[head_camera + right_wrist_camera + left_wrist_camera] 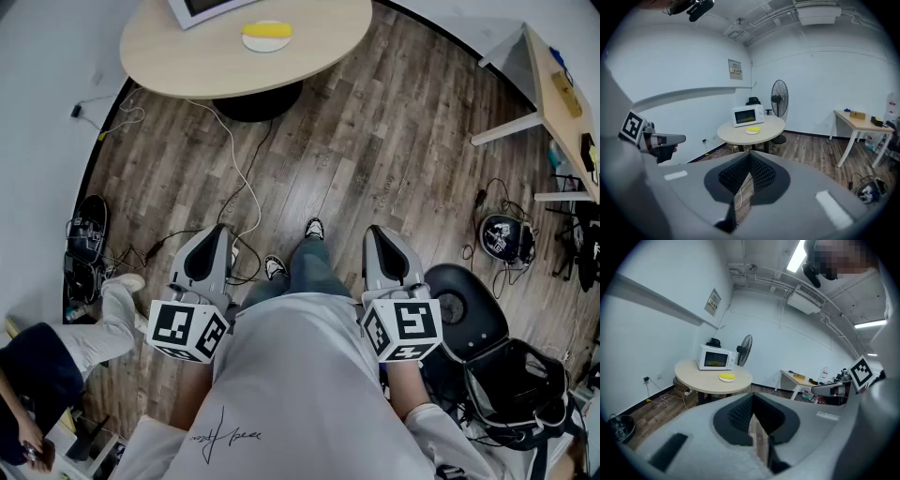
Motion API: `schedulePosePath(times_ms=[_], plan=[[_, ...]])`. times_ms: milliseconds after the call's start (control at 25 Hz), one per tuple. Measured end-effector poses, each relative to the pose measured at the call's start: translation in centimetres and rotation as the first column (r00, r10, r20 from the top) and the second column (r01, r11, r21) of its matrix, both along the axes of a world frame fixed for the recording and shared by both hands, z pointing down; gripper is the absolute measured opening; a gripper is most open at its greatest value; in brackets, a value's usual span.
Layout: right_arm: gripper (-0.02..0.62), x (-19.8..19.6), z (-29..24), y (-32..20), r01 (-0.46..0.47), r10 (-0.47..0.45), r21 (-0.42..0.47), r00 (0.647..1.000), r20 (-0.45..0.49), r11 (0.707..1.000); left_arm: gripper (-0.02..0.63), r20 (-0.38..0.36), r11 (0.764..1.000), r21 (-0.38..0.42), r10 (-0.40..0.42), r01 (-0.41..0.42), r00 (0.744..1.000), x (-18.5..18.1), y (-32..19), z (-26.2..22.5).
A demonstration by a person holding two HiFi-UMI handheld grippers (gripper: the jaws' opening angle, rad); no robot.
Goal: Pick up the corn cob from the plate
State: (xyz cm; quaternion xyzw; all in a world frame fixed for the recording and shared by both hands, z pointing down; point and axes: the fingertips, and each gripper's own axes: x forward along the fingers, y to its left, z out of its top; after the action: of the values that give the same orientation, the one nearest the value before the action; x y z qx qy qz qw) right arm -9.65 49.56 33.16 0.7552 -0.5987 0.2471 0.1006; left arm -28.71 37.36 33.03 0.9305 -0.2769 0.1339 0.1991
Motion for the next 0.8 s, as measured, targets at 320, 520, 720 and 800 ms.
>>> schedulePosePath(times_ms=[320,520,720,800], plan=[[0.003,2.3,0.4,-1.2,0.030,-0.030,0.001,0.999,0.013,1.000,-0.008,0.003,1.000,-0.003,-0.029,0.029,1.000,2.0,-0.5,0.1],[-0.001,4.7,0.3,-2.9,0.014,-0.017,0.058,0.999,0.051,0.998,-0.008,0.005,0.999,0.004,-0.043,0.043,0.999,3.8,-1.7,0.2],[0.009,6.1,-1.5,-4.3,0.071,-0.096,0.179,0.986,0.135,0.981,-0.008,0.004,0.999,0.014,-0.043,0.043,0.999,6.3,-2.9,-0.1],[0.009,6.9,-1.7,-5.1,0.102,-0.126,0.185,0.984,0.122,0.977,-0.008,0.003,0.999,0.015,-0.043,0.043,0.999,7.7,-3.5,-0.2]])
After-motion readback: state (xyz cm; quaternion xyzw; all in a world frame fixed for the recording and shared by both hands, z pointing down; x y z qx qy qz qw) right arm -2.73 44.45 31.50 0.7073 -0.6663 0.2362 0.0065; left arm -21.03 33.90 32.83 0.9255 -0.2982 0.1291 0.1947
